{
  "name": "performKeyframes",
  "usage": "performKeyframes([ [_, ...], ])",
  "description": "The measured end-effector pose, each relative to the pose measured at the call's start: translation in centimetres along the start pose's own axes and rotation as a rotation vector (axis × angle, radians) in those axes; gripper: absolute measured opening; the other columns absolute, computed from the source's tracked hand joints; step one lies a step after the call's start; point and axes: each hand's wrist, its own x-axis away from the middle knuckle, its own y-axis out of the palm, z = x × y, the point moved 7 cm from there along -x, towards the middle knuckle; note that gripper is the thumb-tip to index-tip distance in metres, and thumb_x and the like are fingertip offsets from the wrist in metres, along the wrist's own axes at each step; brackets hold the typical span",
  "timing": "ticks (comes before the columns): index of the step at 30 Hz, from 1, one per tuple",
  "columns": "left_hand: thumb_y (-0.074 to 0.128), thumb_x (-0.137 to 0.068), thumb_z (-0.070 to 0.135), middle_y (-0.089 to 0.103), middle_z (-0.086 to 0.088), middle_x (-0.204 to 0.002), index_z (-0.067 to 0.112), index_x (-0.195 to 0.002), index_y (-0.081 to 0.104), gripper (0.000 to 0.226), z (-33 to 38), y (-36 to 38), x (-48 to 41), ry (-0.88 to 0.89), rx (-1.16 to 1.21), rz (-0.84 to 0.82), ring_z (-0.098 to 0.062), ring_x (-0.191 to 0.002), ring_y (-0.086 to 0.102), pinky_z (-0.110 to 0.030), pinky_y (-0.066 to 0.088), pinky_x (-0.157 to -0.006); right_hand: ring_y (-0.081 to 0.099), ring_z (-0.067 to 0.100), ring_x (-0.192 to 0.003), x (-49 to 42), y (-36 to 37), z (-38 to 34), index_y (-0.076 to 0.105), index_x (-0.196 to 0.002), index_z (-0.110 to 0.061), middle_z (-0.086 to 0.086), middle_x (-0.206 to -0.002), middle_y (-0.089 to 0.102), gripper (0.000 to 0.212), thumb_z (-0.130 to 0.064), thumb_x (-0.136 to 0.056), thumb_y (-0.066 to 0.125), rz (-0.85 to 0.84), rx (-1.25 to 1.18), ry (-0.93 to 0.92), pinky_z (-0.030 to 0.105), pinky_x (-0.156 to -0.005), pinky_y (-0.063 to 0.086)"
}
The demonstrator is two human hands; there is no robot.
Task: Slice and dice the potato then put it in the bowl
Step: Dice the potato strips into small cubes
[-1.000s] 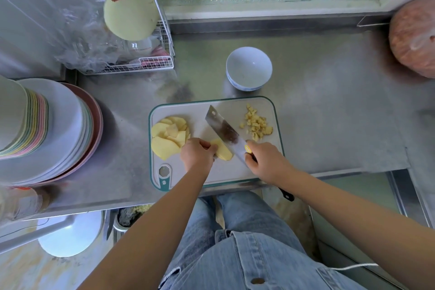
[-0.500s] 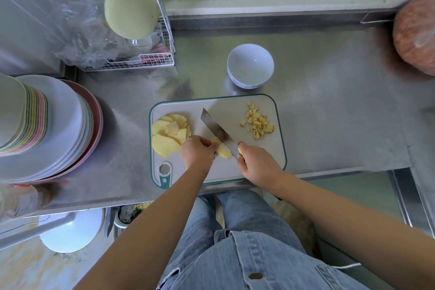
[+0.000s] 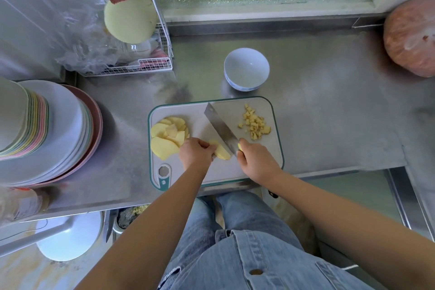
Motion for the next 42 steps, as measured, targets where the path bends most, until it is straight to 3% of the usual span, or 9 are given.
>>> performKeyframes([
  [7, 0.073, -0.079, 0.021, 0.069, 0.000, -0.057, 0.019, -0.060, 0.065, 0.021, 0.0, -0.1, 0.1, 0.004, -0.004, -0.001, -0.015, -0.065, 0.067, -0.025, 0.052, -0.060, 0.031, 0.021, -0.051, 0.4, -0.9, -0.5, 0.029, -0.081, -0.014, -0.004, -0.056, 0.030, 0.019, -0.017, -0.095, 0.042, -0.036, 0.011, -0.055, 0.034, -0.047, 0.018],
  [10, 0.073, -0.079, 0.022, 0.068, 0.001, -0.057, 0.018, -0.061, 0.068, 0.019, 0.0, -0.1, 0.1, 0.003, -0.005, -0.008, -0.015, -0.065, 0.067, -0.024, 0.050, -0.058, 0.030, 0.017, -0.050, 0.4, -0.5, -0.6, 0.029, -0.082, -0.013, -0.002, -0.057, 0.031, 0.018, -0.017, -0.095, 0.041, -0.078, 0.030, -0.055, 0.028, -0.045, 0.019],
  [22, 0.074, -0.080, 0.020, 0.070, -0.002, -0.059, 0.019, -0.054, 0.063, 0.028, 0.0, -0.1, -0.3, -0.018, 0.001, -0.034, -0.018, -0.068, 0.069, -0.034, 0.058, -0.070, 0.029, 0.007, -0.050, 0.5, 0.8, -1.1, 0.032, -0.084, -0.014, -0.007, -0.059, 0.032, 0.014, -0.016, -0.095, 0.041, -0.083, 0.039, -0.032, 0.024, -0.045, 0.016],
  [29, 0.075, -0.077, 0.019, 0.070, -0.002, -0.058, 0.014, -0.060, 0.068, 0.019, 0.1, -0.4, 0.3, -0.011, 0.028, -0.026, -0.018, -0.064, 0.069, -0.036, 0.058, -0.070, 0.030, 0.015, -0.045, 0.3, 0.5, 0.2, 0.032, -0.078, -0.014, -0.005, -0.053, 0.031, 0.022, -0.016, -0.094, 0.046, 0.008, -0.098, 0.025, 0.033, -0.046, 0.021],
  [36, 0.071, -0.081, 0.022, 0.070, 0.000, -0.059, 0.018, -0.055, 0.068, 0.026, -0.7, -0.3, 0.6, -0.047, 0.046, -0.041, -0.018, -0.063, 0.070, -0.037, 0.060, -0.072, 0.039, 0.028, -0.052, 0.4, -0.5, -0.4, 0.031, -0.078, -0.012, 0.000, -0.054, 0.034, 0.021, -0.017, -0.093, 0.044, -0.030, -0.018, -0.052, 0.036, -0.051, 0.028],
  [42, 0.070, -0.082, 0.020, 0.070, 0.001, -0.057, 0.017, -0.058, 0.072, 0.024, -0.6, -0.2, 0.5, -0.073, 0.036, -0.034, -0.015, -0.064, 0.070, -0.033, 0.059, -0.070, 0.031, 0.018, -0.050, 0.7, -0.1, -0.8, 0.031, -0.082, -0.012, -0.003, -0.056, 0.031, 0.017, -0.016, -0.094, 0.042, -0.081, 0.023, -0.073, 0.028, -0.045, 0.018],
])
